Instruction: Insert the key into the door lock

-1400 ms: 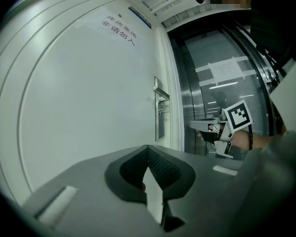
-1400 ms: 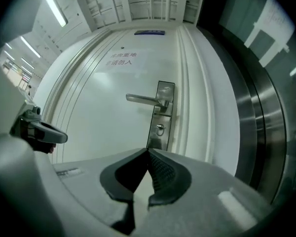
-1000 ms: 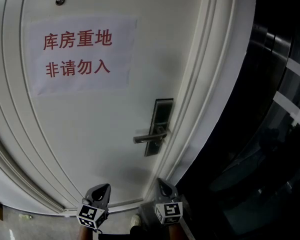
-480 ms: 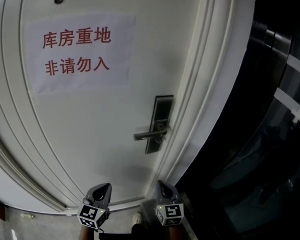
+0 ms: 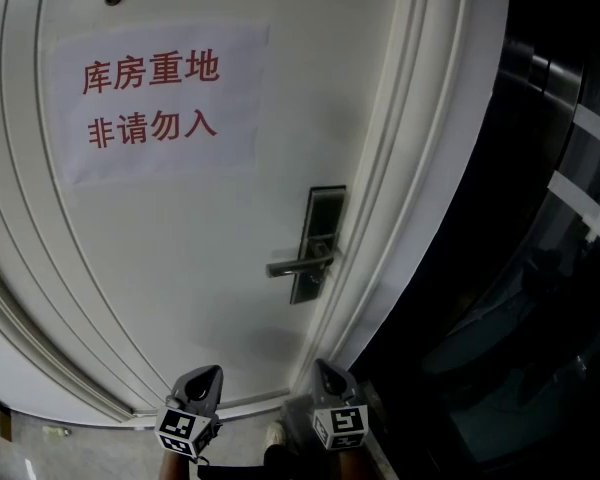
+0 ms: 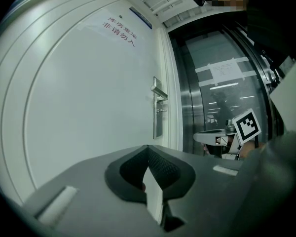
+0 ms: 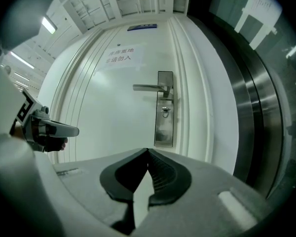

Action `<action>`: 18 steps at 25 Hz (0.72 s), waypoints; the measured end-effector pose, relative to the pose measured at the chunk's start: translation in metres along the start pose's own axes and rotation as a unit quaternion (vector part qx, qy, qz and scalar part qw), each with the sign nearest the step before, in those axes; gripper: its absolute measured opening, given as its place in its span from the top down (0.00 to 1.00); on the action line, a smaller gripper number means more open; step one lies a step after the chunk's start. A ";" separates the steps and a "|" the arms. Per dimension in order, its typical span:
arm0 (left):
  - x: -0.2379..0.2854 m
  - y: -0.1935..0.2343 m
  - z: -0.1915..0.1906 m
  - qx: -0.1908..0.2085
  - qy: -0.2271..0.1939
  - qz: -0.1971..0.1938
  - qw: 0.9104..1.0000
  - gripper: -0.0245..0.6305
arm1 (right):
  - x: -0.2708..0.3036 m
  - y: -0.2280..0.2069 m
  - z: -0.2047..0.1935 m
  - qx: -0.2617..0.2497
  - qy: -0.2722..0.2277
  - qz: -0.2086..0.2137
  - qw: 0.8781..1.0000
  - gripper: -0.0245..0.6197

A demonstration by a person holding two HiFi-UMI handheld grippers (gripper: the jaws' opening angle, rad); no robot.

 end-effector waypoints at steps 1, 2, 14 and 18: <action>0.000 0.000 0.000 0.000 0.000 0.000 1.000 0.96 | 0.000 0.000 0.000 -0.001 0.000 0.001 1.000 0.96; 0.000 0.000 0.001 0.000 -0.001 0.001 1.000 0.96 | 0.000 0.000 0.000 -0.001 0.000 0.001 1.000 0.96; 0.002 0.000 0.001 0.001 -0.001 -0.001 1.000 0.96 | 0.003 0.001 0.000 -0.011 0.007 -0.004 1.000 0.96; 0.003 0.001 0.001 0.002 -0.001 -0.002 1.000 0.96 | 0.004 0.002 0.002 -0.009 0.002 -0.003 1.000 0.96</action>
Point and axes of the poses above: the fingertips, and each gripper's own axes: x forward along the fingers, y to its left, z out of its top, the point moved 4 cm from there along -x, backward along the fingers, and after that the axes turned 12 degrees about z, right-handed, at the moved point
